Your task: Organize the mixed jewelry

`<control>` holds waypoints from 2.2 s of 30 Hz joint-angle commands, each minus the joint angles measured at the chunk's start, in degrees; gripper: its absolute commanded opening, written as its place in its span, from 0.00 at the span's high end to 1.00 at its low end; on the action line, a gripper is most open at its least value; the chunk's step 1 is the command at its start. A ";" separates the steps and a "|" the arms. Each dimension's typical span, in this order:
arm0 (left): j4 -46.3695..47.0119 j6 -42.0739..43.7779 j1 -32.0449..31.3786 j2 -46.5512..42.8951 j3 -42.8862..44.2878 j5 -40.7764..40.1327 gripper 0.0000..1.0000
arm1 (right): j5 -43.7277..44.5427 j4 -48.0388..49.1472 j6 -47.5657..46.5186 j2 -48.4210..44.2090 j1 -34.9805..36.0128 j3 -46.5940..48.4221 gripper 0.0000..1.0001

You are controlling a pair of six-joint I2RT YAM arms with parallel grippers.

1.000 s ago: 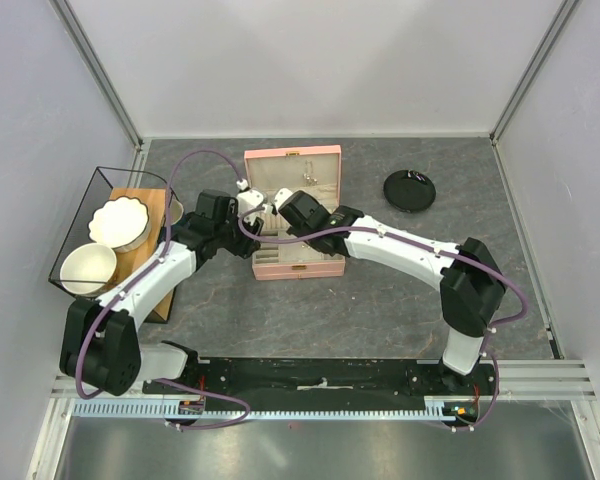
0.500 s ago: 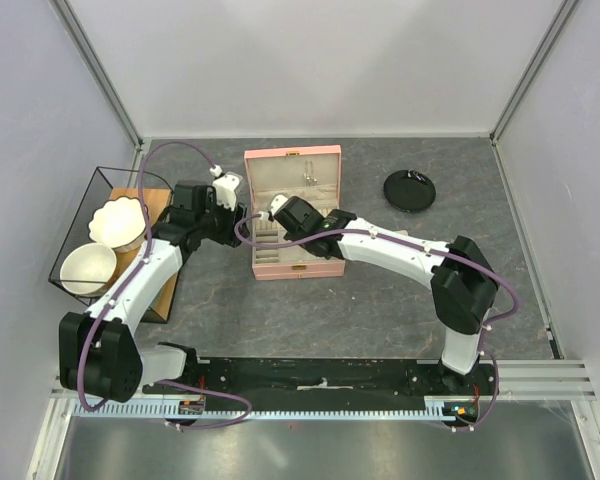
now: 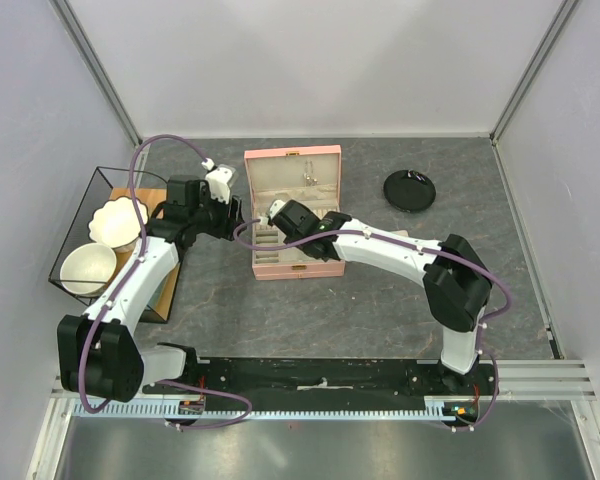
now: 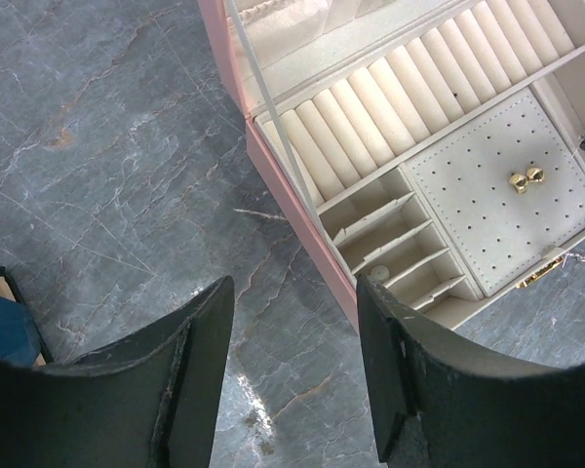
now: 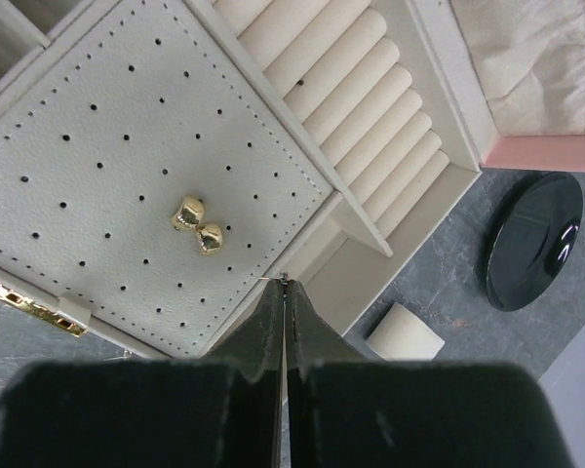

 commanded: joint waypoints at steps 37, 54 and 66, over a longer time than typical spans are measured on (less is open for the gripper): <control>-0.23 -1.51 1.52 -0.49 3.13 2.86 0.40 | 3.65 -1.89 -1.15 3.92 0.76 4.55 1.00; -0.15 -1.42 2.13 -0.23 3.66 3.03 0.40 | 5.58 -3.39 -0.97 3.92 0.85 7.35 1.00; 0.47 -3.01 3.27 -0.31 3.22 2.77 0.41 | 6.81 -3.83 -2.20 6.99 0.84 12.45 1.00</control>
